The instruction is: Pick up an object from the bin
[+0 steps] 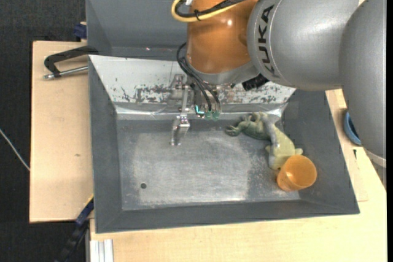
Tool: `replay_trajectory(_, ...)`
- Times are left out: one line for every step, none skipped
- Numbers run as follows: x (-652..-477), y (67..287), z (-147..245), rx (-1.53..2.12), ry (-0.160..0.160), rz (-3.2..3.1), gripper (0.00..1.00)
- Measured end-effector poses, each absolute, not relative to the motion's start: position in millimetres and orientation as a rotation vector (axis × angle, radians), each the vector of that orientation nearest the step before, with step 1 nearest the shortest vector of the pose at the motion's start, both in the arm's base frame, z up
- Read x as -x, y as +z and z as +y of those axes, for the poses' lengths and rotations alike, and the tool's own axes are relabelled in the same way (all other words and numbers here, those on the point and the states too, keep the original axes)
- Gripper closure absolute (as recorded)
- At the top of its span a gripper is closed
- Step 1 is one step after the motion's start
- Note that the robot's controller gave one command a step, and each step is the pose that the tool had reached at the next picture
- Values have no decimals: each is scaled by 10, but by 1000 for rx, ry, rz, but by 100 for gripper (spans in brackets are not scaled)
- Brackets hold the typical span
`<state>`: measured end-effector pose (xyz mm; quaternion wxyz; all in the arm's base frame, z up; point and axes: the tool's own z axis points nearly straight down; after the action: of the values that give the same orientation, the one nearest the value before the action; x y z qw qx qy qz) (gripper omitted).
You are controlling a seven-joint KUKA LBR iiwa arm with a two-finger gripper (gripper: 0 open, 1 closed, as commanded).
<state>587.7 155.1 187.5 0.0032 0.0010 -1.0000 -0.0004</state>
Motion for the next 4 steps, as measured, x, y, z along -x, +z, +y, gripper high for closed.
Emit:
replay_trajectory(-5834, 1232, 784, -206, 4, -3130, 0)
replay_trajectory(-5874, 830, -381, -240, 4, -3131, 0)
replay_trajectory(-5981, 717, -1197, -6, 1, -3150, 0)
replay_trajectory(-5992, 727, -1162, -14, -2, -3152, 100)
